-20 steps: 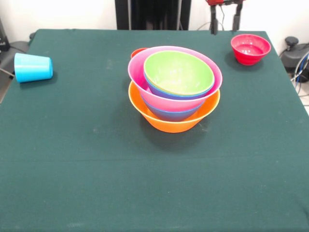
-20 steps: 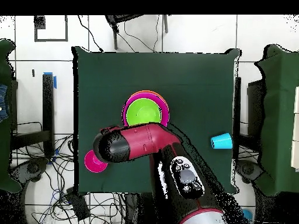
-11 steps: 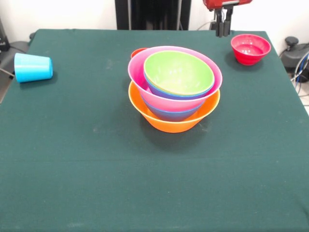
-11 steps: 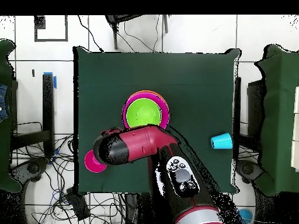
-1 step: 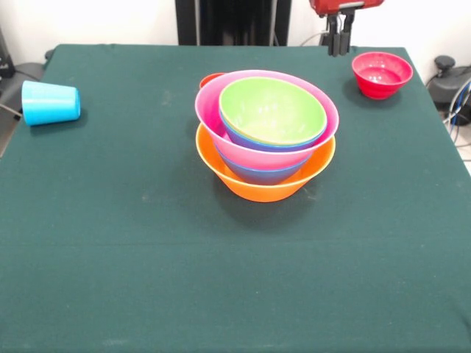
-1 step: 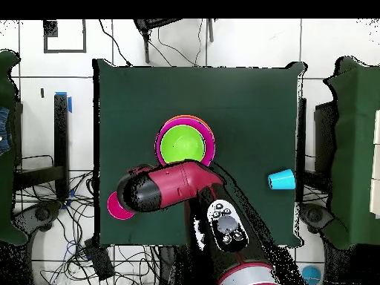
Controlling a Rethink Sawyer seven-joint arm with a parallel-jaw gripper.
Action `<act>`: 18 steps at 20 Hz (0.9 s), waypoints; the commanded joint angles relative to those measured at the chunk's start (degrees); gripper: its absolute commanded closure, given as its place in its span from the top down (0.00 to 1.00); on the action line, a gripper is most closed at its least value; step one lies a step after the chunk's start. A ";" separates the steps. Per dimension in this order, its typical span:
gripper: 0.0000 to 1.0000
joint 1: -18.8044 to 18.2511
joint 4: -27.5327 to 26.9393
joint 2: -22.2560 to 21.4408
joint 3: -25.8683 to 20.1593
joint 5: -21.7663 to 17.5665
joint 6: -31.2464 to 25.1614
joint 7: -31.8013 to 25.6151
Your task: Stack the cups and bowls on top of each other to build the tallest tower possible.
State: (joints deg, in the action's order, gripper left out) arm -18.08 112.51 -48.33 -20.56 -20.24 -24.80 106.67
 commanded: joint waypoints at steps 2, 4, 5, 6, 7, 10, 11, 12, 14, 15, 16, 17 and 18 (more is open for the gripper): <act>0.00 1.19 0.78 1.58 1.73 -3.44 1.57 3.32; 0.00 1.27 0.63 1.62 1.85 -3.37 1.28 3.24; 1.00 1.50 0.47 1.70 2.06 -3.41 1.22 3.22; 1.00 1.60 0.39 1.71 2.14 -3.45 1.20 3.27; 1.00 1.69 0.31 1.72 2.21 -3.50 1.19 3.31; 1.00 1.83 0.08 1.82 2.33 -3.47 1.23 3.26; 1.00 1.90 0.00 1.88 2.40 -3.38 1.31 3.34; 1.00 1.98 -0.11 1.94 2.49 -3.35 1.30 3.31; 1.00 2.16 -0.34 2.02 2.70 -3.29 1.30 3.28; 1.00 2.22 -0.46 2.09 2.74 -3.23 1.26 3.25; 1.00 2.32 -0.60 2.13 2.82 -3.21 1.16 3.21; 1.00 2.42 -0.73 2.16 2.90 -3.20 1.07 3.17; 1.00 2.50 -0.92 2.14 2.96 -3.06 0.77 3.15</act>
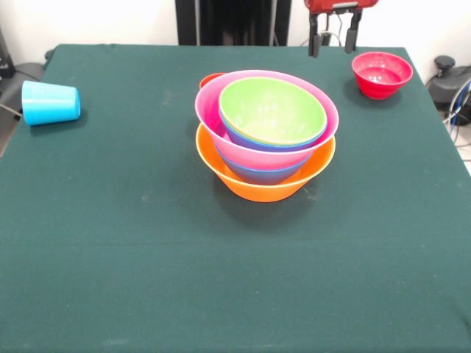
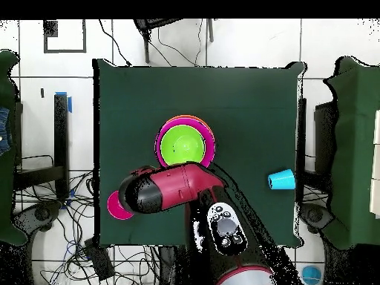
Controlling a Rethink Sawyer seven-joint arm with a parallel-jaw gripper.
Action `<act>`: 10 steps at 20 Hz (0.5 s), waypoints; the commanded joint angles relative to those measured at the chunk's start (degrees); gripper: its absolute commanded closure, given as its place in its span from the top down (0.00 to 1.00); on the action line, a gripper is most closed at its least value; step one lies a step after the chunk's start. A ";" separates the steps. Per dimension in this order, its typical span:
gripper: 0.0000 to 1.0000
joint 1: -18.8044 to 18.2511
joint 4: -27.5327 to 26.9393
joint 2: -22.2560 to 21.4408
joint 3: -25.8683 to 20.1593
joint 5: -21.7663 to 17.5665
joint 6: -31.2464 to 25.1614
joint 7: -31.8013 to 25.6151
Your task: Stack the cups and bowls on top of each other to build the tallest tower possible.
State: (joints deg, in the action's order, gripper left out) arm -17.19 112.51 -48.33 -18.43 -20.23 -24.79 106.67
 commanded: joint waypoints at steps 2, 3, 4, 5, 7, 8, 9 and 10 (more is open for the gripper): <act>1.00 2.05 -1.73 2.51 1.25 -3.25 0.55 3.20; 1.00 2.22 -1.86 2.79 1.49 -3.22 0.87 3.52; 1.00 2.39 -2.06 2.92 1.64 -3.25 0.84 3.53; 1.00 2.61 -2.02 3.32 1.75 -3.29 1.25 3.70; 1.00 3.30 -1.34 4.61 2.24 -3.12 3.45 5.06; 1.00 3.58 -1.21 5.30 2.44 -2.97 4.52 5.63; 1.00 4.18 -0.62 6.40 2.97 -2.78 6.87 7.06; 1.00 4.57 -0.62 7.10 3.24 -2.66 7.95 7.59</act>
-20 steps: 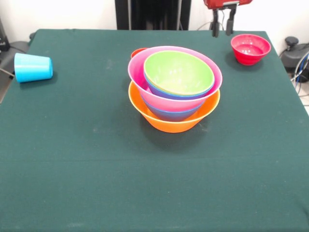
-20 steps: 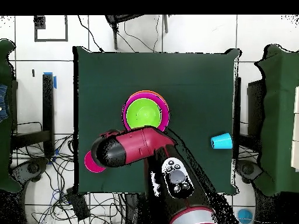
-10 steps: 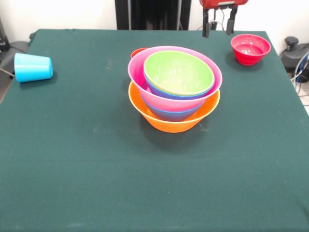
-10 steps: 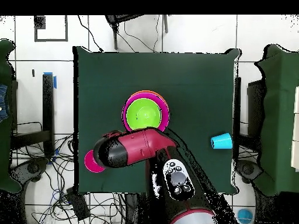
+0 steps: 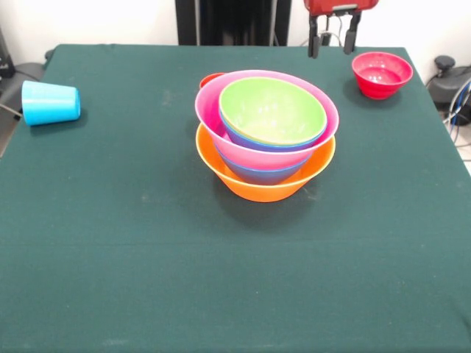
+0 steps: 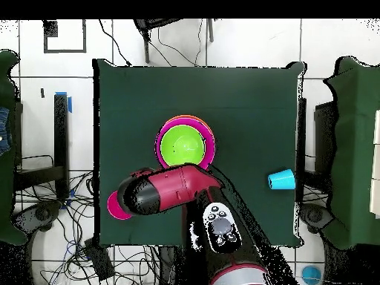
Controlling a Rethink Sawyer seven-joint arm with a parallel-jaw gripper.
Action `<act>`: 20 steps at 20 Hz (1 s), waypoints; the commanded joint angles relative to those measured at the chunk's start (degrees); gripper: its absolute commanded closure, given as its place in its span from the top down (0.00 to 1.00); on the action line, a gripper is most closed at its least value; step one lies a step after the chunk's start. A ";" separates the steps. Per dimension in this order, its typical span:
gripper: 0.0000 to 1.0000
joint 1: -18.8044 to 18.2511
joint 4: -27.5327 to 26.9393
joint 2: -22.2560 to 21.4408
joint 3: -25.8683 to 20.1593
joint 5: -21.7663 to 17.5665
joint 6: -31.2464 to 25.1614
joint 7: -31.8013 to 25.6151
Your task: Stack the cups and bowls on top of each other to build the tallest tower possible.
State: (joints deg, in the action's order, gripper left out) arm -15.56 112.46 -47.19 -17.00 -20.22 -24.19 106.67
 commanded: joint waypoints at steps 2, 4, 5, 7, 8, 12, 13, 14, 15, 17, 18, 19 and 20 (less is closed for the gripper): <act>1.00 4.17 -0.61 7.74 2.53 -2.53 10.01 8.62; 1.00 5.77 -0.46 9.26 3.64 -1.91 12.76 9.92; 1.00 7.39 -0.77 10.31 4.71 -1.44 14.26 11.13; 1.00 9.90 -1.51 12.21 6.02 -0.36 16.33 12.02; 1.00 10.75 -2.01 13.04 6.45 0.29 16.87 12.07; 1.00 13.53 -4.30 16.70 7.77 2.22 18.71 11.60; 1.00 13.86 -5.01 17.53 7.88 2.42 18.59 11.05; 1.00 14.07 -5.29 17.93 8.06 2.59 18.51 10.66; 1.00 14.28 -6.02 18.90 8.13 2.88 18.29 10.29; 1.00 14.27 -6.84 19.88 8.12 2.86 18.12 9.19; 1.00 14.35 -6.94 20.09 8.22 2.83 18.24 8.86; 1.00 14.41 -7.27 20.12 8.30 3.03 17.76 8.62; 1.00 14.53 -7.19 20.02 8.41 3.12 17.59 8.56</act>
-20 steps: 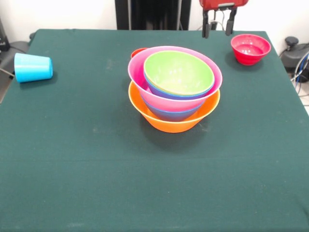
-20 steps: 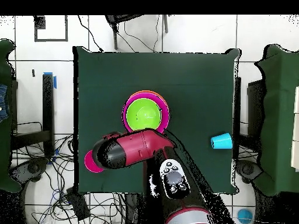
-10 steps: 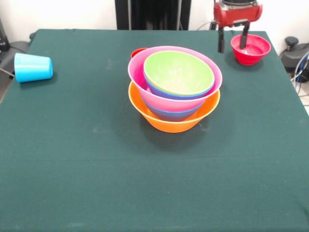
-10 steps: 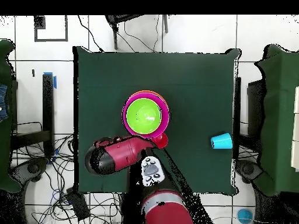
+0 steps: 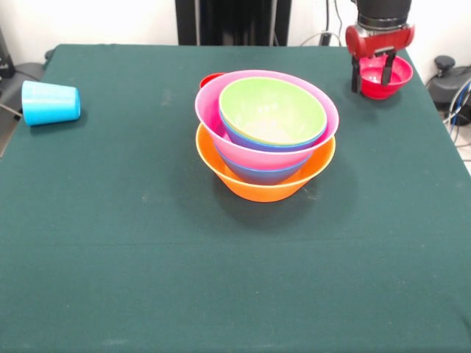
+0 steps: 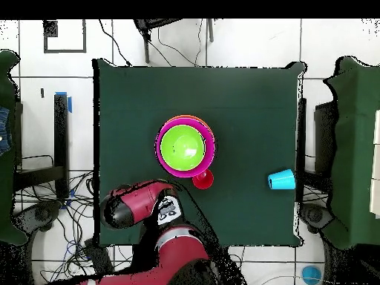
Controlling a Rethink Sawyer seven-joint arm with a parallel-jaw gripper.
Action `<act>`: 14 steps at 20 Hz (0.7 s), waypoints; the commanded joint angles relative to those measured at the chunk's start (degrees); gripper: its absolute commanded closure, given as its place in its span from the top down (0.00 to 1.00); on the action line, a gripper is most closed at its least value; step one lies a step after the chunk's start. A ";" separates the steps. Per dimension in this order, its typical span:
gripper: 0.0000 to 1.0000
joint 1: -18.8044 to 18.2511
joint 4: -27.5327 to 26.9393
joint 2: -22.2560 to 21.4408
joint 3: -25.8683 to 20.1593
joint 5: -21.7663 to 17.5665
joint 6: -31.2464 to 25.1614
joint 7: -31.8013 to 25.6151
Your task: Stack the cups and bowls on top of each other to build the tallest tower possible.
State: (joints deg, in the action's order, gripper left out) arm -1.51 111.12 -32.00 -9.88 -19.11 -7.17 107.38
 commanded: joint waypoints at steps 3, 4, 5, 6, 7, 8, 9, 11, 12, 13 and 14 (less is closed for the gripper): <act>1.00 0.75 -7.41 4.49 1.62 2.55 -2.64 6.80; 1.00 0.81 -7.57 4.46 1.74 2.61 -3.07 6.66; 1.00 0.77 -8.50 4.63 1.86 3.00 -4.23 6.37; 1.00 0.84 -8.76 4.61 2.00 3.00 -4.67 6.14; 1.00 0.83 -9.27 4.58 2.06 3.06 -5.87 5.59; 1.00 0.92 -9.54 4.57 2.23 3.16 -6.36 5.46; 1.00 1.21 -10.29 4.64 2.61 3.11 -7.29 5.05; 1.00 1.29 -10.74 4.33 2.57 2.71 -8.59 4.19; 1.00 1.21 -10.70 4.10 2.45 2.62 -8.90 4.05; 1.00 0.96 -10.35 3.46 2.11 2.40 -9.26 3.74; 1.00 0.85 -10.31 3.15 1.96 2.25 -9.69 3.49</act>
State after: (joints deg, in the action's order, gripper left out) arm -1.25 106.67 -28.99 -6.69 -18.70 -9.62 107.38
